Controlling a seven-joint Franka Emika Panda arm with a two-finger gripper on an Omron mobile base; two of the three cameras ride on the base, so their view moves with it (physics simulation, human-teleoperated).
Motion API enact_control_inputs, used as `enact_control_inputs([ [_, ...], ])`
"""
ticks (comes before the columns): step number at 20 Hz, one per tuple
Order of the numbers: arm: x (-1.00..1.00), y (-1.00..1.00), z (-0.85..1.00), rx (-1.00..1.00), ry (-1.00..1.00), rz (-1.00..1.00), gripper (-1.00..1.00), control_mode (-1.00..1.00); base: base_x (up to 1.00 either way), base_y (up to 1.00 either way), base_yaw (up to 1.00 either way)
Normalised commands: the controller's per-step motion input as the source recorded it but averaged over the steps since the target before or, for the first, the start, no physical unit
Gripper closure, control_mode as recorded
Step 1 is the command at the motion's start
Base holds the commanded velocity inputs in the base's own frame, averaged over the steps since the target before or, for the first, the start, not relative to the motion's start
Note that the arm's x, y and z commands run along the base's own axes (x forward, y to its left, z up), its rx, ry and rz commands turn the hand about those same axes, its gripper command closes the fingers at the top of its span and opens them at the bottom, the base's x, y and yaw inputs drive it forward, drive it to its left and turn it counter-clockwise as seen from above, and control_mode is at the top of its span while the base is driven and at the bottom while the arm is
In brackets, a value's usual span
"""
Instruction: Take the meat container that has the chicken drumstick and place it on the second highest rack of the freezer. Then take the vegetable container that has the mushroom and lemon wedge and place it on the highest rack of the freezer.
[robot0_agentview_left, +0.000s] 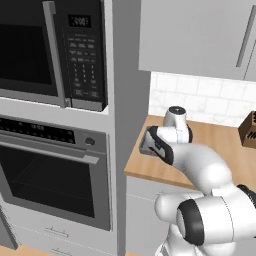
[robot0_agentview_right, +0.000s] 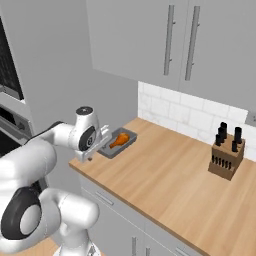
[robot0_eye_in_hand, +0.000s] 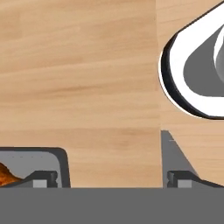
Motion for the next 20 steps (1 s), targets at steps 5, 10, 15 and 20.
enact_control_inputs([
  [5, 0.17, 0.0, -0.33, 0.0, 0.0, 0.0, -1.0, -1.0, 0.0, 0.0, 0.0],
  [10, 0.26, -0.02, -0.2, 0.0, 0.0, 0.0, -1.0, -1.0, 0.0, 0.0, 0.0],
  [15, 0.3, 0.0, -0.19, 0.0, 0.0, 0.0, -1.0, -1.0, 0.0, 0.0, 0.0],
  [20, 0.28, -0.08, -0.2, 0.0, 0.0, 0.0, -1.0, -1.0, 0.0, 0.0, 0.0],
])
